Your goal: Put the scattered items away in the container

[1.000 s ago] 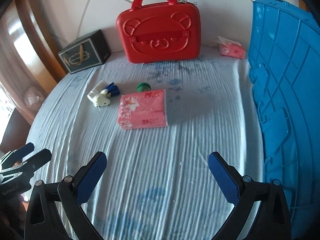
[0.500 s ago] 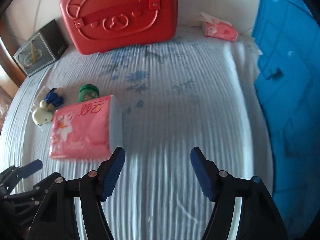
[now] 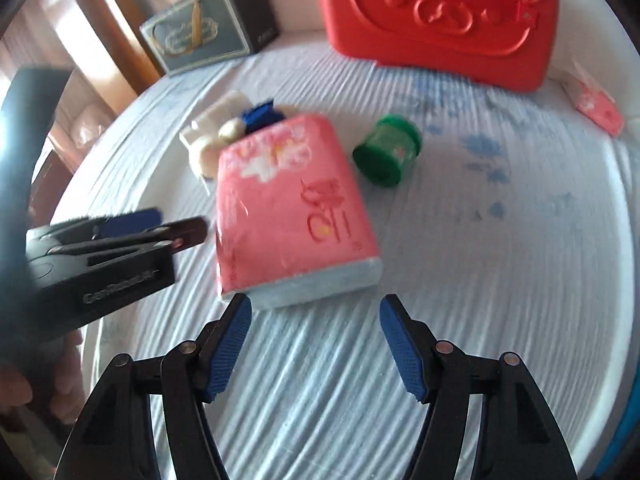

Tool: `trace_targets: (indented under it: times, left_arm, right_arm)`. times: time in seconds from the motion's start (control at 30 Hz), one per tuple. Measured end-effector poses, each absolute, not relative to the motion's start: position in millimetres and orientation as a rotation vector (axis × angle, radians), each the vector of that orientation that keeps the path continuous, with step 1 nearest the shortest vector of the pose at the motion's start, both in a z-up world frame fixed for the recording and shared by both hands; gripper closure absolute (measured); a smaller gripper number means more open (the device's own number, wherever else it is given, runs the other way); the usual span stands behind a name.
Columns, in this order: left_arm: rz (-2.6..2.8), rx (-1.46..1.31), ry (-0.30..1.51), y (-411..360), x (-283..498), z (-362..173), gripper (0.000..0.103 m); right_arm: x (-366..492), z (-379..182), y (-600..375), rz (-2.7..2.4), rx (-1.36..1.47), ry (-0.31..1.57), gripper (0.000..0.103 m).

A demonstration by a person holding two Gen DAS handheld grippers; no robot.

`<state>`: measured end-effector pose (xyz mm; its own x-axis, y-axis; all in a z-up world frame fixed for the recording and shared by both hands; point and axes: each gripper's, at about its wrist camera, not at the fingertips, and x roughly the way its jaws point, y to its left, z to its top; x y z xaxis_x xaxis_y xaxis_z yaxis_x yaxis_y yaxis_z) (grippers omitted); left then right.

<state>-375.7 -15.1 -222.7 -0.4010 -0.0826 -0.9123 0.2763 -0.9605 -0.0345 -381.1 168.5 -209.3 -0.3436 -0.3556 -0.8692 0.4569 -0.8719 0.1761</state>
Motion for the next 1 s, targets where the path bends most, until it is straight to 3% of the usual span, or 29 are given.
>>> trace_targets:
  times: [0.2, 0.23, 0.3, 0.43, 0.57, 0.63, 0.7, 0.83, 1.0]
  left_arm:
    - [-2.513, 1.623, 0.369, 6, -373, -209, 0.052]
    - [-2.529, 1.623, 0.357, 12, -373, -206, 0.05]
    - [-2.549, 1.615, 0.336, 21, -375, -200, 0.037]
    - [-2.557, 1.606, 0.34, 27, -377, -196, 0.031]
    - [-2.54, 1.614, 0.286, 34, -380, -202, 0.03]
    - [-2.516, 1.634, 0.252, 32, -381, -212, 0.03]
    - [-2.496, 1.641, 0.247, 30, -383, -222, 0.019]
    - [-2.521, 1.662, 0.294, 29, -391, -234, 0.012]
    - [-2.558, 1.59, 0.201, 27, -410, -244, 0.011]
  right_arm:
    - [-406, -193, 220, -2.511, 1.414, 0.033, 0.034]
    - [-414, -196, 220, -2.498, 1.432, 0.048, 0.034]
    - [-421, -210, 208, -2.419, 1.478, 0.086, 0.034]
    - [-402, -227, 181, -2.194, 1.467, 0.047, 0.034]
    - [-391, -228, 183, -2.211, 1.478, 0.054, 0.013]
    - [-392, -226, 198, -2.265, 1.496, 0.03, 0.012]
    - [-392, -221, 213, -2.33, 1.503, 0.029, 0.01]
    - [-400, -216, 229, -2.398, 1.486, -0.022, 0.01]
    - [-426, -212, 218, -2.412, 1.427, -0.013, 0.01]
